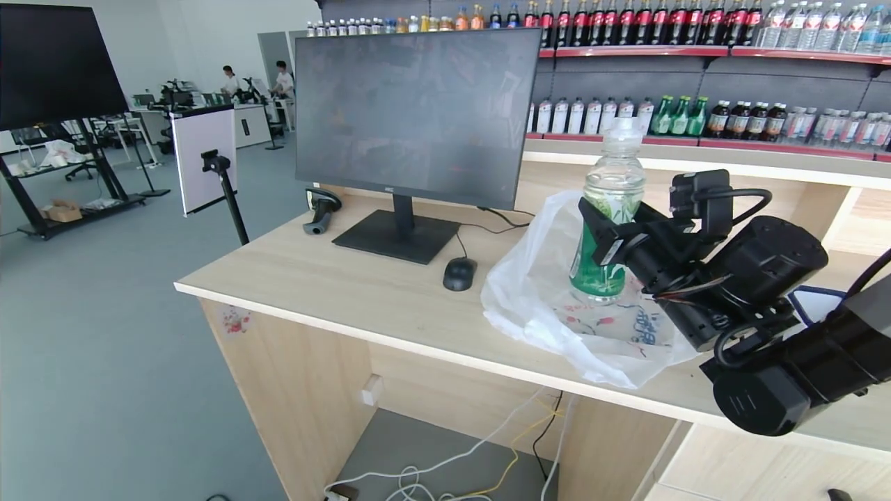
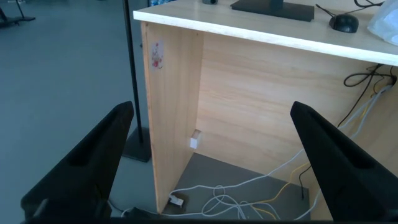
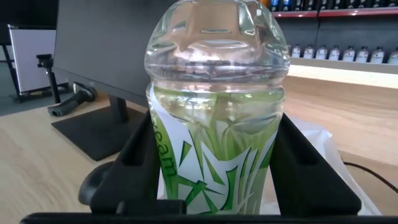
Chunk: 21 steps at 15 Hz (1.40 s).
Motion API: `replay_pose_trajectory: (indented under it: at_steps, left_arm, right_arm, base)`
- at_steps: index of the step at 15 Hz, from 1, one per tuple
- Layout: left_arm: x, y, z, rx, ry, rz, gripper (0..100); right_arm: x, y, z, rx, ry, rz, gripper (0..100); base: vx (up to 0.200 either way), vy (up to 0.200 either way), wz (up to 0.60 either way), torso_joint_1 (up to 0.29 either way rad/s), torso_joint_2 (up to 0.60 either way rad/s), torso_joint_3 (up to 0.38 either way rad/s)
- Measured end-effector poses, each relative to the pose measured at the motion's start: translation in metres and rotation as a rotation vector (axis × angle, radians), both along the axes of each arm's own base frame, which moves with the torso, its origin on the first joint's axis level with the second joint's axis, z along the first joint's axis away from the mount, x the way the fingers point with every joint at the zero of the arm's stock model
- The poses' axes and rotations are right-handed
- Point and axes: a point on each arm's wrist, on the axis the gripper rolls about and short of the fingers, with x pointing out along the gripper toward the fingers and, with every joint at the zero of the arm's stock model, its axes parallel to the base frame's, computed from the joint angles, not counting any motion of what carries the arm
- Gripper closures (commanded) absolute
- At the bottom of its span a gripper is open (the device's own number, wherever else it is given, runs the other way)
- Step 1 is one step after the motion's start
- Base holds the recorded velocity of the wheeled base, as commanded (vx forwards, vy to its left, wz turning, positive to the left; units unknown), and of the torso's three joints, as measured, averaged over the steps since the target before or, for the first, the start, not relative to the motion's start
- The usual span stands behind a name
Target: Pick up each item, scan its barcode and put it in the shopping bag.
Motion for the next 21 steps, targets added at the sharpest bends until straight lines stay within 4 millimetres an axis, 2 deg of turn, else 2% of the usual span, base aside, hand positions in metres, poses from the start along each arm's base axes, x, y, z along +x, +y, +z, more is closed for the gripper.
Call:
replay_pose_trajectory:
  at_steps: [10, 16, 21]
  left_arm:
    - [0.0, 0.0, 0.0, 0.0, 0.0, 0.0, 0]
    - [0.0, 0.0, 0.0, 0.001, 0.0, 0.0, 0]
    - [0.0, 0.0, 0.0, 0.001, 0.001, 0.0, 0]
  right_arm:
    - [0.026, 0.012, -0.014, 0.0, -0.002, 0.008, 100]
    - [0.029, 0.014, -0.025, -0.019, 0.025, 0.033, 100]
    - [0.024, 0.012, -0.036, -0.036, 0.068, 0.036, 100]
  base:
    - [0.0, 0.0, 0.0, 0.0, 0.0, 0.0]
    - [0.0, 0.0, 0.0, 0.0, 0.0, 0.0]
    - [0.0, 0.0, 0.0, 0.0, 0.0, 0.0]
